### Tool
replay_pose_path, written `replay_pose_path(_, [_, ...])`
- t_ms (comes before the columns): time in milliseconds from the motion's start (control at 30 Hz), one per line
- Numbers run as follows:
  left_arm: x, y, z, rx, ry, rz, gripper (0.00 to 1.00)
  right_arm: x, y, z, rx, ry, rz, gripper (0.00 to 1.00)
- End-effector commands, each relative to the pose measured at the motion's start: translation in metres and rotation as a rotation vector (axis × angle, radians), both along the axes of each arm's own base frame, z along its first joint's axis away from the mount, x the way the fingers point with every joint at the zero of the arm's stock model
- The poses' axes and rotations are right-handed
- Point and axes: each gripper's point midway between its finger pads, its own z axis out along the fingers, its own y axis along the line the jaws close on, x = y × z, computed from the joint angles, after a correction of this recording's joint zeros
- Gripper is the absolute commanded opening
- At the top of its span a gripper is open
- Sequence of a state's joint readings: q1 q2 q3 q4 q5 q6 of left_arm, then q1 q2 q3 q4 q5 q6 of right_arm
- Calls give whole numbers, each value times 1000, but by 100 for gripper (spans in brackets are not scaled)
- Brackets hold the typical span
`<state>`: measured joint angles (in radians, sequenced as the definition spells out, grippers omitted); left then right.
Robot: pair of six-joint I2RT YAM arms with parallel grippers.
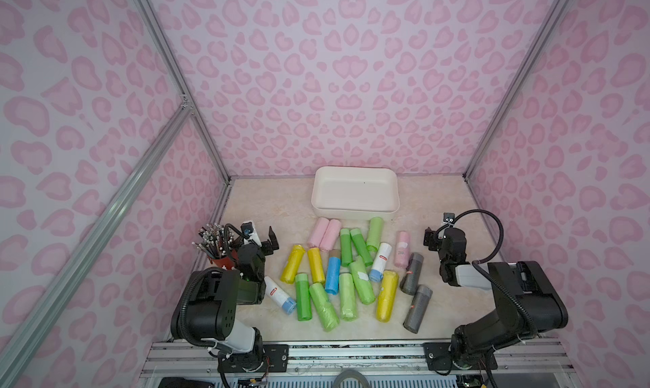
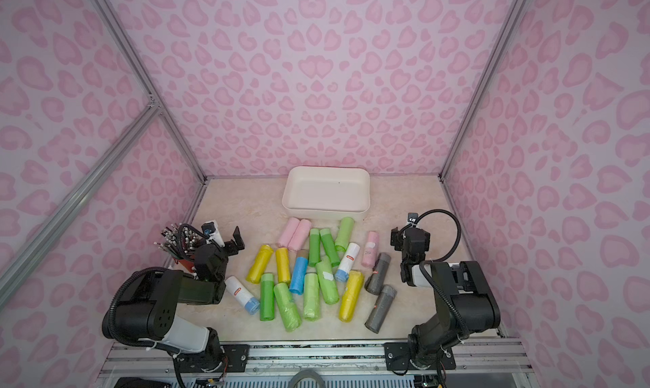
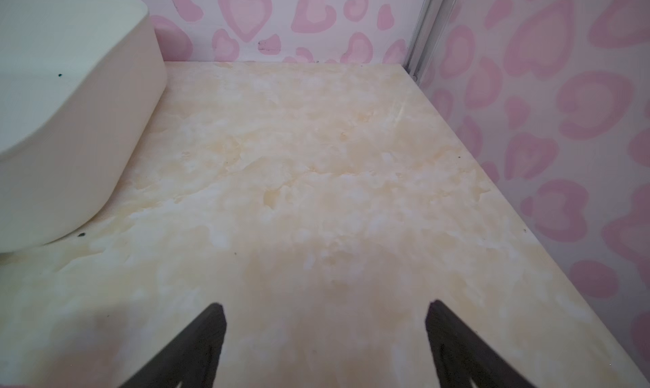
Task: Put the roll of trash bags into the storage box
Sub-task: Pick up the roll of trash bags from the center of the board.
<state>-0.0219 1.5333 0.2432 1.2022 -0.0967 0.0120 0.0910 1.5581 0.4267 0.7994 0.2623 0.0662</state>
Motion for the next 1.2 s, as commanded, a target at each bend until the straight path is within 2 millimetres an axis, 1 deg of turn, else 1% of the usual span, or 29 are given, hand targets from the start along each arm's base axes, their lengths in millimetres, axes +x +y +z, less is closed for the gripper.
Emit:
replay_pose_path(0, [2,0,6,4,-18,0,100,1,-2,3,-6,-16,-11,90])
replay_pose_path(667, [3,2,4,-3,-11,1,100,2,-1,1,-3,-6,-2,90])
replay_pose_path(1167, [1,1,6,7,-21,7,100,0,-1,4,-16,-17,-2,90])
